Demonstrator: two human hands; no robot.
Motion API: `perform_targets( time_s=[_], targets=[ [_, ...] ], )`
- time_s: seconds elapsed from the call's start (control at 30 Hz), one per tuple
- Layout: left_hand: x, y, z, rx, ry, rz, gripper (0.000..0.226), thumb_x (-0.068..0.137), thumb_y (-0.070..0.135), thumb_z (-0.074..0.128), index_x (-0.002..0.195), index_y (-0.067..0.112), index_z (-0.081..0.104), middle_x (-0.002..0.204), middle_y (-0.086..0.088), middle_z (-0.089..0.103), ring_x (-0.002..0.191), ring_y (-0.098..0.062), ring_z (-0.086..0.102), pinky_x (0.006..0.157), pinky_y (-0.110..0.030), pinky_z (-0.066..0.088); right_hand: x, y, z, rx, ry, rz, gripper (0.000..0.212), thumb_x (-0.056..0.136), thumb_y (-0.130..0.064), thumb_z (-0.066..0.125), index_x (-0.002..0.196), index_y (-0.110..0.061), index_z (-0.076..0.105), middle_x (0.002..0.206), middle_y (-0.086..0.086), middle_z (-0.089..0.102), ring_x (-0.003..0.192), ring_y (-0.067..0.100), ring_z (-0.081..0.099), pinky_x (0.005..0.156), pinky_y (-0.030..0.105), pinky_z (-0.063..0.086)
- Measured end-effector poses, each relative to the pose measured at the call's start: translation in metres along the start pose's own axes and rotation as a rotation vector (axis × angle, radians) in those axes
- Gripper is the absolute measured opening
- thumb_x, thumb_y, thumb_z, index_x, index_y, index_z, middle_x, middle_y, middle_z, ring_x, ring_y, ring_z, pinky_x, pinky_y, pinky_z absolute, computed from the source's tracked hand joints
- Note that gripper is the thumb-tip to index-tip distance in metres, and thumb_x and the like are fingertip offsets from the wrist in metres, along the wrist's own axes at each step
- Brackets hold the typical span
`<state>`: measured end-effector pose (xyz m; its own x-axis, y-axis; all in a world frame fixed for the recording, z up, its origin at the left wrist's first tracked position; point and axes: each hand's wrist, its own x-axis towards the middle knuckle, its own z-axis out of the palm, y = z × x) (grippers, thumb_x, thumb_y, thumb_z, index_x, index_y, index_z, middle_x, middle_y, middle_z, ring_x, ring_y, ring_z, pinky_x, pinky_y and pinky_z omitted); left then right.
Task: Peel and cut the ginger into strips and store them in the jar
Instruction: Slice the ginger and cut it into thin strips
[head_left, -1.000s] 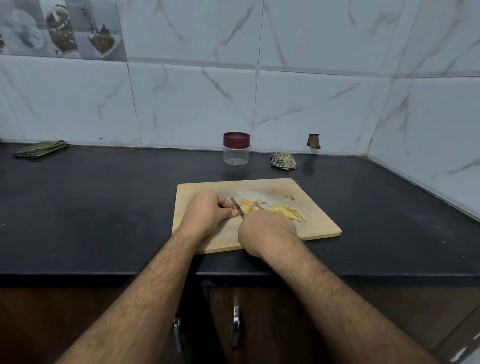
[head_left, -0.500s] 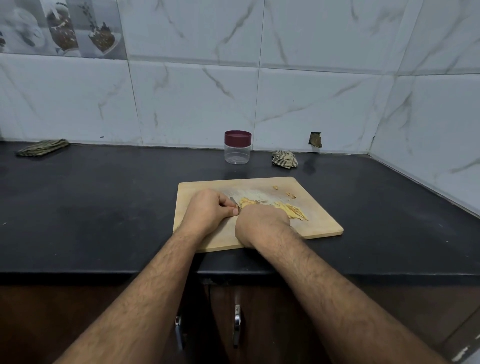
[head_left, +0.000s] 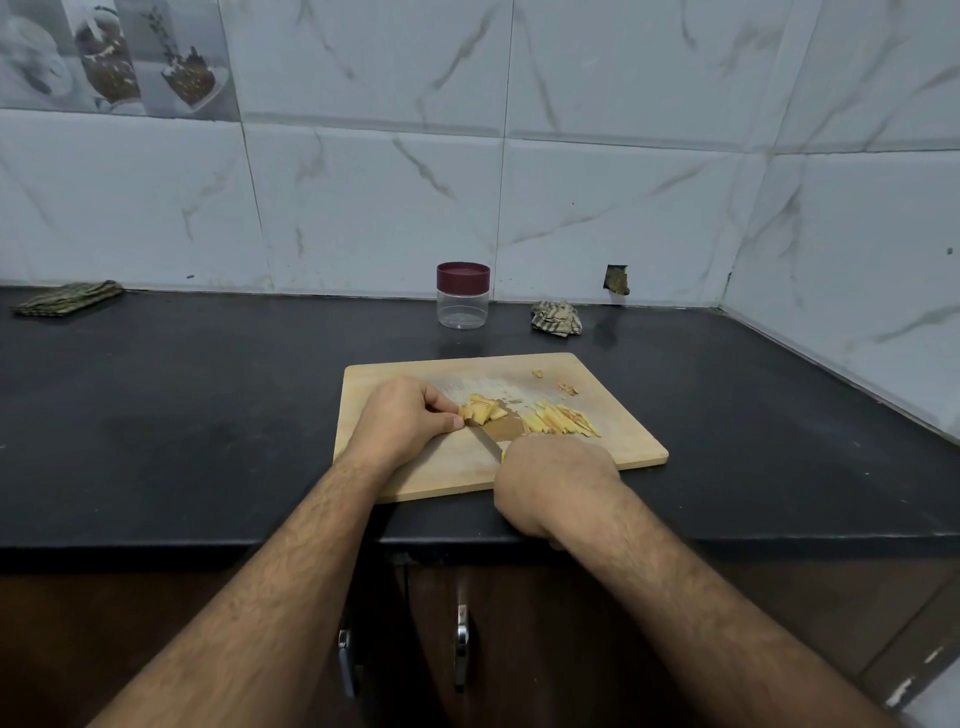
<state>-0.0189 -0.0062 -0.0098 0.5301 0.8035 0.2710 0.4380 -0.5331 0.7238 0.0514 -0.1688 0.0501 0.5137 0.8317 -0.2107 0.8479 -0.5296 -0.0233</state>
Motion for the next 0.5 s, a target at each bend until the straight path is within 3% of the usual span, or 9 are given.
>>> perform_targets(
  time_s=[0.13, 0.3, 0.5],
  targets=[
    [-0.0013, 0.0002, -0.0001, -0.008, 0.002, -0.002, 0.008, 0.078, 0.021, 0.082, 0.086, 0.02, 0.079, 0.087, 0.013, 0.074, 0.082, 0.002, 0.062, 0.071, -0.012, 0.045, -0.0007, 0.0029, -0.0031, 0.073, 0.018, 0.001, 0.031, 0.1, -0.019, 0.041, 0.126, -0.012, 0.057, 0.126, 0.007, 0.06, 0.113, 0.026, 0.057, 0.083, 0.035, 0.041],
    [-0.0027, 0.0015, -0.0009, -0.021, -0.003, -0.008, 0.007, 0.078, 0.021, 0.082, 0.085, 0.022, 0.079, 0.085, 0.012, 0.074, 0.085, -0.005, 0.065, 0.081, -0.025, 0.052, 0.0046, 0.0007, -0.002, 0.121, 0.048, -0.01, 0.033, 0.1, -0.021, 0.039, 0.128, -0.013, 0.056, 0.129, 0.007, 0.058, 0.115, 0.026, 0.055, 0.083, 0.035, 0.04],
    [-0.0025, 0.002, -0.0002, -0.024, 0.007, -0.008, 0.009, 0.077, 0.022, 0.083, 0.084, 0.021, 0.079, 0.084, 0.011, 0.074, 0.084, -0.004, 0.065, 0.078, -0.023, 0.052, 0.0066, 0.0032, -0.0011, 0.182, 0.016, 0.006, 0.031, 0.1, -0.024, 0.039, 0.12, -0.013, 0.059, 0.115, 0.008, 0.064, 0.1, 0.025, 0.06, 0.08, 0.034, 0.044]
  ],
)
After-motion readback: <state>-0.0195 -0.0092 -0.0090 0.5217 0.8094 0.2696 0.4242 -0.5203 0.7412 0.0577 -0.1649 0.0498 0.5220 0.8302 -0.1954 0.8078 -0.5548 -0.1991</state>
